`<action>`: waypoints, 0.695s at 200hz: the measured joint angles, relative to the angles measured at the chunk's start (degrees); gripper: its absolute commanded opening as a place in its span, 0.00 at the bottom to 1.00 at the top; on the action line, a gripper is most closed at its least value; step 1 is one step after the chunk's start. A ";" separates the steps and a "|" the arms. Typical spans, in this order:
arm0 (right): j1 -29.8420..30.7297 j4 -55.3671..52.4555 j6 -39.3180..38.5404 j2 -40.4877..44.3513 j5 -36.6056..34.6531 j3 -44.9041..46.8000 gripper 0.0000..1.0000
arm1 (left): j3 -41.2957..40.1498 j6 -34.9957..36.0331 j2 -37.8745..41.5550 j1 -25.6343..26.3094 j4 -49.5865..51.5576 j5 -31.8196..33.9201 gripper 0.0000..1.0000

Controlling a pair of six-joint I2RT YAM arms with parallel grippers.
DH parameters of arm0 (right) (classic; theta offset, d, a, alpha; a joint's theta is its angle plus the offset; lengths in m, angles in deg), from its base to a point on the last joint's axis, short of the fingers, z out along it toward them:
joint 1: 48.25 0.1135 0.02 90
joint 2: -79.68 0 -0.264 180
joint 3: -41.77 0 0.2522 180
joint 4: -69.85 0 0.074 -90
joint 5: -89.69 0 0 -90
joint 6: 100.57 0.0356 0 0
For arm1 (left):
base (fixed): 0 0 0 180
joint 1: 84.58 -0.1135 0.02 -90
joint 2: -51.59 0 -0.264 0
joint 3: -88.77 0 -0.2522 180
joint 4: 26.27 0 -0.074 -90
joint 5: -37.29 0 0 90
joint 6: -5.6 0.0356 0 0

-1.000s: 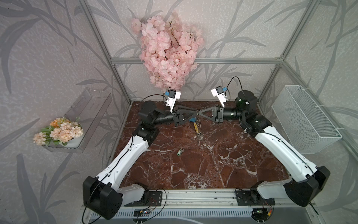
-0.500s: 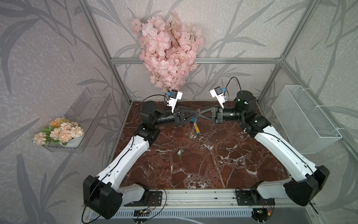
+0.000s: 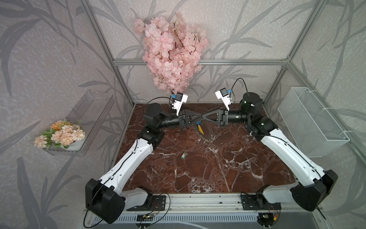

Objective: Attach keys to a key ring
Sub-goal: Adjust the keyring.

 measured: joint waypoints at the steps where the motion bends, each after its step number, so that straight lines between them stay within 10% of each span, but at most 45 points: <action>1: 0.00 0.11 0.02 0.00 -0.02 0.02 0.47 | 0.00 0.09 0.00 0.02 0.13 0.00 0.00; 139: -2.60 5.81 4.07 2.89 -0.37 3.43 0.38 | 2.58 7.58 1.49 0.07 10.16 0.57 0.00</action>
